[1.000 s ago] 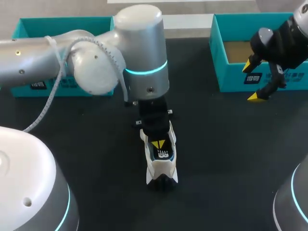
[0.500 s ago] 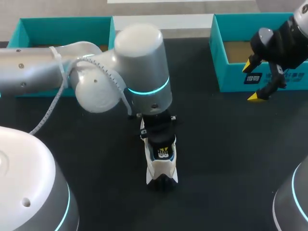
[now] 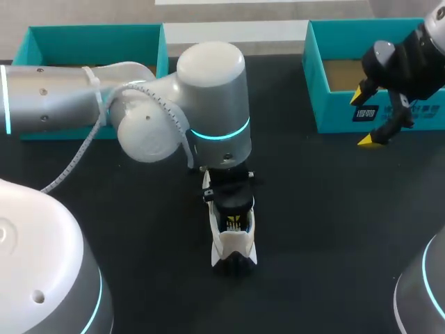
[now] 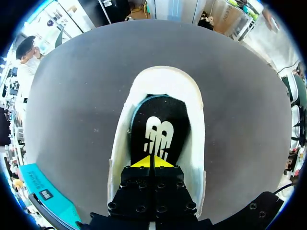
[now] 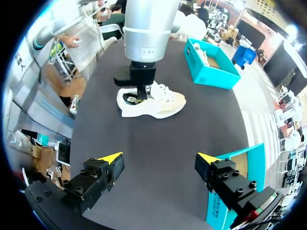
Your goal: Take the shoe out of the shoebox, open the shoe tongue, remove and reinsert the insole, then place the shoe into the shoebox
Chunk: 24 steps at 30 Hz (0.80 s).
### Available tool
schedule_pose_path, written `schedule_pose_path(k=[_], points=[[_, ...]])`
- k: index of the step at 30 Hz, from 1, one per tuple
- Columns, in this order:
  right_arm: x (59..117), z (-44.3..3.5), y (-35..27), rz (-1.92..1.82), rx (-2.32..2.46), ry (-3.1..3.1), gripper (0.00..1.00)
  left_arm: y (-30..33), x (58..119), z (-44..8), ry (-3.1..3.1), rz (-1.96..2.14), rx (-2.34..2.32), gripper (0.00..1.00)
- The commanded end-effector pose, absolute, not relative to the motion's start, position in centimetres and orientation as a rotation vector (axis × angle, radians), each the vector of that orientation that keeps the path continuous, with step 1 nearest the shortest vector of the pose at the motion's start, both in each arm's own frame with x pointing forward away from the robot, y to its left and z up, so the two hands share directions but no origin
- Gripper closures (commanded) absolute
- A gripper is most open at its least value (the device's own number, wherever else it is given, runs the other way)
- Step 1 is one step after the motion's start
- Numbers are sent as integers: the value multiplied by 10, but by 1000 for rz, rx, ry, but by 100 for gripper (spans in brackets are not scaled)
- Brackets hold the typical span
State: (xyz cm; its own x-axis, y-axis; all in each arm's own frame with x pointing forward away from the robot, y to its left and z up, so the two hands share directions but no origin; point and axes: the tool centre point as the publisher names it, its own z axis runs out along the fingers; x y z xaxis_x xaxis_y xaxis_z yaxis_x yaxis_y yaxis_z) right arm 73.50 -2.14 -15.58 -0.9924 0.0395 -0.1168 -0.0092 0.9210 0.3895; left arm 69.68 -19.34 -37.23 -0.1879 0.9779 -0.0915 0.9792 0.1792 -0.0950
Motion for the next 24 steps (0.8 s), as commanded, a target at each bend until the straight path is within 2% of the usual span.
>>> schedule_pose_path(k=[1,14,24], points=[[737,-156,-20,596,24,2963,0,-188,691,-356,2367,-235,1988,100],[737,-156,-20,596,24,2963,0,-220,675,-378,2288,-318,2110,100],[737,-156,-20,596,24,2963,0,-207,672,-413,2342,-217,2150,100]])
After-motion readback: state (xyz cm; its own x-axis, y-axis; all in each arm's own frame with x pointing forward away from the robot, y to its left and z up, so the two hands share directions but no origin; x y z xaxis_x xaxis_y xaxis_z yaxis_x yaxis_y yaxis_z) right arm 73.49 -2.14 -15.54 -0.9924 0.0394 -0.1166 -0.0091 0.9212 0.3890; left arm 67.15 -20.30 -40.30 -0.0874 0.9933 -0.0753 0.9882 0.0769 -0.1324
